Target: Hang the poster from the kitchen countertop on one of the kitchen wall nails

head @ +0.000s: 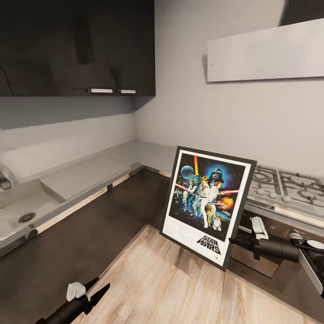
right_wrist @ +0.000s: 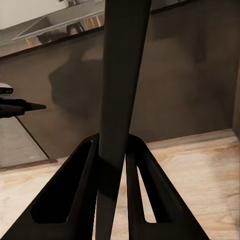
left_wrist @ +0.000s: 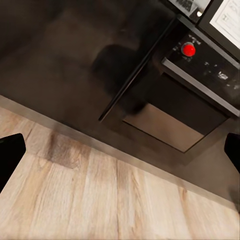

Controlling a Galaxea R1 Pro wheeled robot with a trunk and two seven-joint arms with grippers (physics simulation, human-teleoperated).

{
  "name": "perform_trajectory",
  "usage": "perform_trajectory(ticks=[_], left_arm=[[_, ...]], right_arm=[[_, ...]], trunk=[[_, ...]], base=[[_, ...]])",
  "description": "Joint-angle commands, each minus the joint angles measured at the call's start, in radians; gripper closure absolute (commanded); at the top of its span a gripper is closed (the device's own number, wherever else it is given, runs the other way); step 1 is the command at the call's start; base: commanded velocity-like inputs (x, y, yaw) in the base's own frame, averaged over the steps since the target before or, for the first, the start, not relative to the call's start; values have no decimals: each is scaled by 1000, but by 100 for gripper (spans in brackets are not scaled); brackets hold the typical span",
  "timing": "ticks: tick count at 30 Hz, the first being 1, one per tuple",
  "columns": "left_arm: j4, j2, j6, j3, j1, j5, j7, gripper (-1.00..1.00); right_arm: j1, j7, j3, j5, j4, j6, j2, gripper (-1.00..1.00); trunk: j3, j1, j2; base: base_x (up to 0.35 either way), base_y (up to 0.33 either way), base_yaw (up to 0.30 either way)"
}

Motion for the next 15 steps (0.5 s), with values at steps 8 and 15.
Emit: perform_trajectory(ticks=[8,15], left_arm=[[2,-4,-6,0,-1,0,-3,-100],[2,-4,-5,-2,0,0,-3,-100]], right_arm=[[0,7,0,-5,0,15,3,100],[1,7,0,-5,0,15,6,100]], trunk=[[24,-31,56],[46,-58,105]], base=[[0,0,0],[0,0,0]])
